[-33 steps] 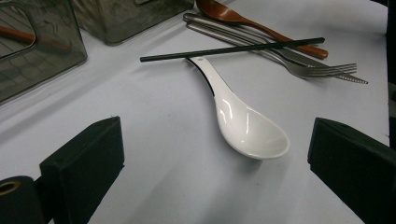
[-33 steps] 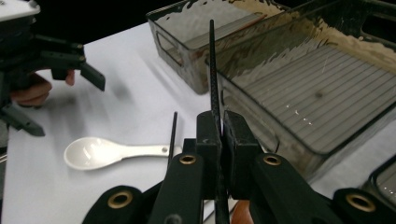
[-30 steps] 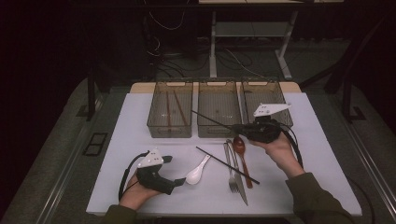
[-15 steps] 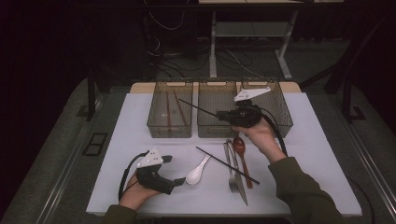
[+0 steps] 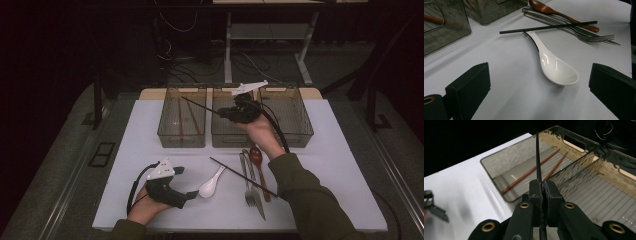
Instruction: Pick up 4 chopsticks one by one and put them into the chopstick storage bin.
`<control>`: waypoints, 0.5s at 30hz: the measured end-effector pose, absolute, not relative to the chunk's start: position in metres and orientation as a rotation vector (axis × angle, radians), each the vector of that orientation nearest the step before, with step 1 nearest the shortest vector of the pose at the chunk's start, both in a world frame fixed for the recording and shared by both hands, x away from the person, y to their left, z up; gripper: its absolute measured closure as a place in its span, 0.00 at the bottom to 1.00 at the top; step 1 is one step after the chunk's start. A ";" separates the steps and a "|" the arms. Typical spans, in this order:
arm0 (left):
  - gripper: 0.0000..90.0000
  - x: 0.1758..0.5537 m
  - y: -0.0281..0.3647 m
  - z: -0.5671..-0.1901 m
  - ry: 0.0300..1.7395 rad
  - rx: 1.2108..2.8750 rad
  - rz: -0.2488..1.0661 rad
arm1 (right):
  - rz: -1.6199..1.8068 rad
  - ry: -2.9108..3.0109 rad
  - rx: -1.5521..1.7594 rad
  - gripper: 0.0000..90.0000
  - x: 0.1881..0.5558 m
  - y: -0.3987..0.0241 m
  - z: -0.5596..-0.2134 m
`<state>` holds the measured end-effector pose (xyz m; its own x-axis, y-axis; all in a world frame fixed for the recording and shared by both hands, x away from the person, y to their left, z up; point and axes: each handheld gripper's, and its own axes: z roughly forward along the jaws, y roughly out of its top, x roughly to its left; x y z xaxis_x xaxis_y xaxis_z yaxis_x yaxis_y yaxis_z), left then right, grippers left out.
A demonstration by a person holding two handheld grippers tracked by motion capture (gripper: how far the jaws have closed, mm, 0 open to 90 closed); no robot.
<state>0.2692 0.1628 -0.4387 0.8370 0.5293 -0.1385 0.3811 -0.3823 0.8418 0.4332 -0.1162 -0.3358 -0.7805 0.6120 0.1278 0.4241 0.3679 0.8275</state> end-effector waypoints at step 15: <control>0.03 0.269 0.163 -0.438 0.659 2.004 0.175 | 1.285 2.461 0.997 0.95 0.470 -0.064 -0.353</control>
